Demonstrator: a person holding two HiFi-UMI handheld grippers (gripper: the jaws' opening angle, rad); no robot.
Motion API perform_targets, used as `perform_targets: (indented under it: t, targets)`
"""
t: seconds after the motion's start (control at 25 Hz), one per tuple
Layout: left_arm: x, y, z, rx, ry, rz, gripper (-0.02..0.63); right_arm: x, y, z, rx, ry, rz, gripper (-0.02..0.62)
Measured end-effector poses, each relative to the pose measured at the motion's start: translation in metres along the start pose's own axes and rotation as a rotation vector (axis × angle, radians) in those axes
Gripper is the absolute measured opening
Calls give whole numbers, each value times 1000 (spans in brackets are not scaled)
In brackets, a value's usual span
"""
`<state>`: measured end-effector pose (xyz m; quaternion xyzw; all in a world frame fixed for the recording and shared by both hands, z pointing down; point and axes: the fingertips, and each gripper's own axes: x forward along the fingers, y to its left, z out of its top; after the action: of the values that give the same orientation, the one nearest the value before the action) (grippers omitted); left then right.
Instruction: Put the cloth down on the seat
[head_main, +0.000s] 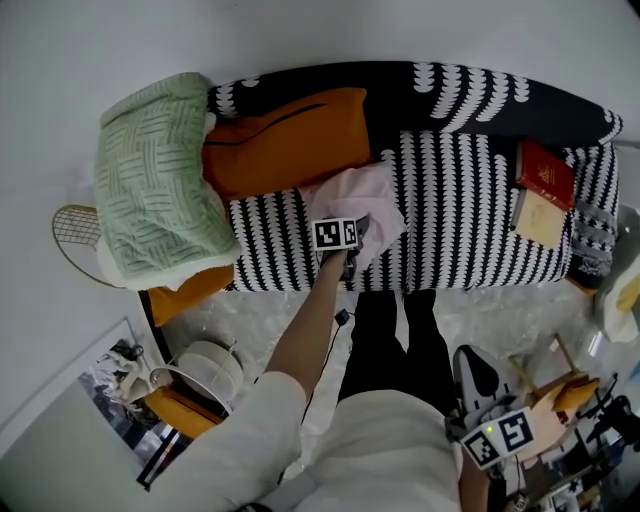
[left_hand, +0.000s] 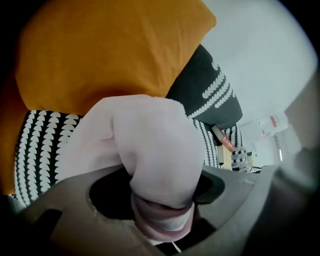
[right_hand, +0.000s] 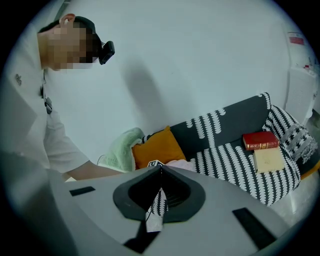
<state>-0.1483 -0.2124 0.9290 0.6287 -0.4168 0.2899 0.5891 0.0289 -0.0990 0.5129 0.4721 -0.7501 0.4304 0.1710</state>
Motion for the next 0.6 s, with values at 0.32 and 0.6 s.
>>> perform_targets:
  t: [0.32, 0.6]
  targets:
    - [-20, -13, -9, 11, -25, -30, 358, -2, 8, 6, -16, -39, 14, 9]
    - [-46, -23, -21, 35, -25, -36, 371, -13, 11, 20, -29, -99, 4, 9]
